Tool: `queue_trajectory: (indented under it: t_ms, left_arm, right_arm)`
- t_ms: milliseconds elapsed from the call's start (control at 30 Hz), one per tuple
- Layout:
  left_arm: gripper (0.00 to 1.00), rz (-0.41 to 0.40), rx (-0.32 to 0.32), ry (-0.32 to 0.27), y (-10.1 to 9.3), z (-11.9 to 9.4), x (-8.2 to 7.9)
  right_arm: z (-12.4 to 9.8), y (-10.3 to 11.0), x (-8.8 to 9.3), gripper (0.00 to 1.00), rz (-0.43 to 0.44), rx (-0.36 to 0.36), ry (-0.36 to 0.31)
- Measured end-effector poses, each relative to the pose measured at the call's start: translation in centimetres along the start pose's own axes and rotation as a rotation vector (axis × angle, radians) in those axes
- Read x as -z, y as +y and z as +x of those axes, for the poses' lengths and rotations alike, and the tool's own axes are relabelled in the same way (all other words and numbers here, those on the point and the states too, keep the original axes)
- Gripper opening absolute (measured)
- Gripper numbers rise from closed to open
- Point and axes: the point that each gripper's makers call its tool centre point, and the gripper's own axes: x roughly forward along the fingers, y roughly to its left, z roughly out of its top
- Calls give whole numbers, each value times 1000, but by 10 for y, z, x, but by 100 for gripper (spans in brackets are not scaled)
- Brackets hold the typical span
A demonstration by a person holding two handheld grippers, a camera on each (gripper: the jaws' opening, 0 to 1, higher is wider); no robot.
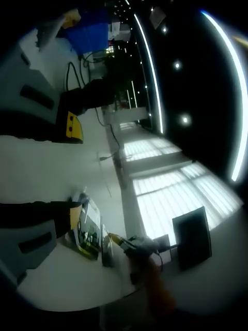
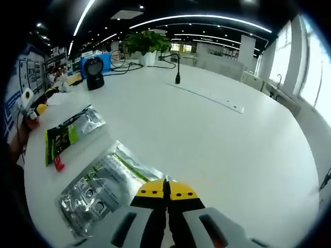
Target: Clip sheet goods on table flip sheet goods clip sheet goods scan sheet goods put sheet goods back to table
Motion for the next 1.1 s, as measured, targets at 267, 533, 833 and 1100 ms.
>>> queue_trajectory:
  t_ms: [267, 533, 833, 1100]
  left_arm:
    - [37, 4, -2, 3, -1, 0, 0]
    - [37, 3, -2, 5, -2, 0, -1]
    - [37, 3, 9, 5, -4, 0, 0]
    - [37, 3, 10, 4, -4, 0, -1]
  right_arm:
    - [3, -32, -11, 12, 10, 25, -54]
    - [7, -19, -3, 22, 98, -37, 5]
    - [11, -22, -4, 15, 57, -50, 91]
    - [13, -22, -5, 1, 63, -67, 69]
